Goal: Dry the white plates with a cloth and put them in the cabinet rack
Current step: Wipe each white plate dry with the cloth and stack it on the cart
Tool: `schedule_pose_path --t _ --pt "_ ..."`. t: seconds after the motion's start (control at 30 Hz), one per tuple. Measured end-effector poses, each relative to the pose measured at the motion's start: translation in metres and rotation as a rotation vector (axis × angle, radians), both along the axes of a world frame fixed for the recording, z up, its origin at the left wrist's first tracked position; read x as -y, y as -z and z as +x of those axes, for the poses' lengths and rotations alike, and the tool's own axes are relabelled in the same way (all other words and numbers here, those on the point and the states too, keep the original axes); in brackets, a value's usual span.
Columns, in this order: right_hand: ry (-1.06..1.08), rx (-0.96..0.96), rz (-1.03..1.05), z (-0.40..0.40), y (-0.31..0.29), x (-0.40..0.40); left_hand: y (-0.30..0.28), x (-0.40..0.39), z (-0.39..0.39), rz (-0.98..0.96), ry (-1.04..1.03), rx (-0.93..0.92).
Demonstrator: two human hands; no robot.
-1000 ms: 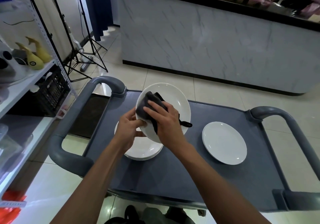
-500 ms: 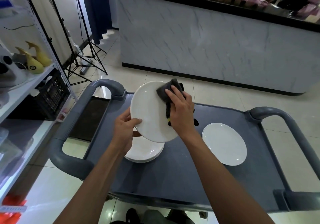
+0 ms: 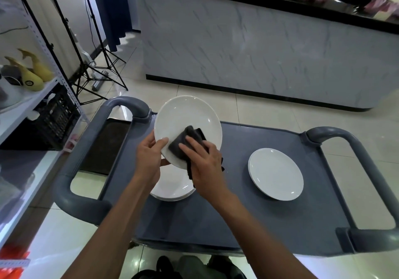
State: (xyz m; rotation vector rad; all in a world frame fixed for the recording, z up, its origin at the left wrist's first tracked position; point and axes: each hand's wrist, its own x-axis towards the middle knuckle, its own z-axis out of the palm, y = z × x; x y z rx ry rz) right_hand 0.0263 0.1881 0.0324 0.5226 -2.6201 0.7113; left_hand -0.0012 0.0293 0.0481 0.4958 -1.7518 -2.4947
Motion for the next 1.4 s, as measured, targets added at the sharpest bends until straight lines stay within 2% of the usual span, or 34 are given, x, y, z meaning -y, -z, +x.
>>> schedule_pose_path --t 0.2,0.37,0.5,0.8,1.13,1.4 --pt "-0.06 -0.037 0.046 0.001 0.003 -0.006 -0.001 0.004 0.0 -0.014 0.027 -0.027" --pt "0.064 0.013 0.056 -0.013 0.004 -0.021 -0.003 0.006 -0.002 -0.033 0.018 -0.001" --pt "0.193 0.031 -0.019 -0.029 -0.004 -0.033 -0.004 0.008 -0.001 -0.061 0.065 -0.014" --pt "0.256 0.039 -0.148 -0.051 -0.03 -0.043 0.0 0.01 -0.001 -0.151 0.185 -0.065" --pt "0.199 0.051 -0.232 -0.065 -0.058 -0.033 0.005 0.015 0.006 -0.208 0.245 -0.074" --pt "0.078 0.177 -0.195 -0.068 -0.069 -0.034 0.002 0.027 0.008 -0.258 0.237 -0.132"
